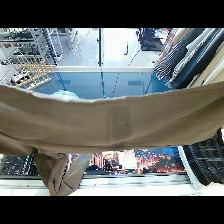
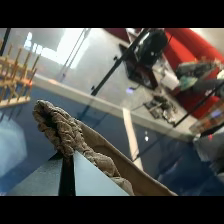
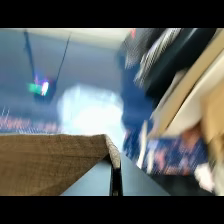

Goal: Fold the clothes and pants, and hang the long-sleeved shirts on hangers.

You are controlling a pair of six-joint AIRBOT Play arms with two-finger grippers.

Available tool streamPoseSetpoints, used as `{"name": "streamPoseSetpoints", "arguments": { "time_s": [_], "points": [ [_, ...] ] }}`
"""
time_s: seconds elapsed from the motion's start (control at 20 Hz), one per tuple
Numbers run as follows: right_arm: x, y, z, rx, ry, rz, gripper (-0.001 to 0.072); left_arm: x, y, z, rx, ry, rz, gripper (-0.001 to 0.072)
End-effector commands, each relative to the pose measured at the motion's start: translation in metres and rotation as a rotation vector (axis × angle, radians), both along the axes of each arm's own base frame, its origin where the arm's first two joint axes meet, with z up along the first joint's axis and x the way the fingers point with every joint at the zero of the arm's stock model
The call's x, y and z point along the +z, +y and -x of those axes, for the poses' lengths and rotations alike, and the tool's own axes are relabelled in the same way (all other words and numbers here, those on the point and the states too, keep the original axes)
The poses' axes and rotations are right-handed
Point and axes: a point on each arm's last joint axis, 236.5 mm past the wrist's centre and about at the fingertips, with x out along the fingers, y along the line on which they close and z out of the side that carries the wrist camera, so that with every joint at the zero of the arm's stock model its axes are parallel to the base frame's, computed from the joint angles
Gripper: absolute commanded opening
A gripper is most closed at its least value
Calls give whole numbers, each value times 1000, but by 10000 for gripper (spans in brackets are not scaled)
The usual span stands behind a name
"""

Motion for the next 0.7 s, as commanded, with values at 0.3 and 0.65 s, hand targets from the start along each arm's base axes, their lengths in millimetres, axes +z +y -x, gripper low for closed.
{"name": "streamPoseSetpoints", "arguments": {
  "time_s": [0.3, 0.65],
  "points": [
    [-222, -2, -127, -120, 321, -222, 13, -188, 34, -91, -128, 311, 83, 13],
    [-333, 6, -284, -173, 191, -454, 15, -290, 102, -227, 189, 222, 106, 13]
  ]
}}
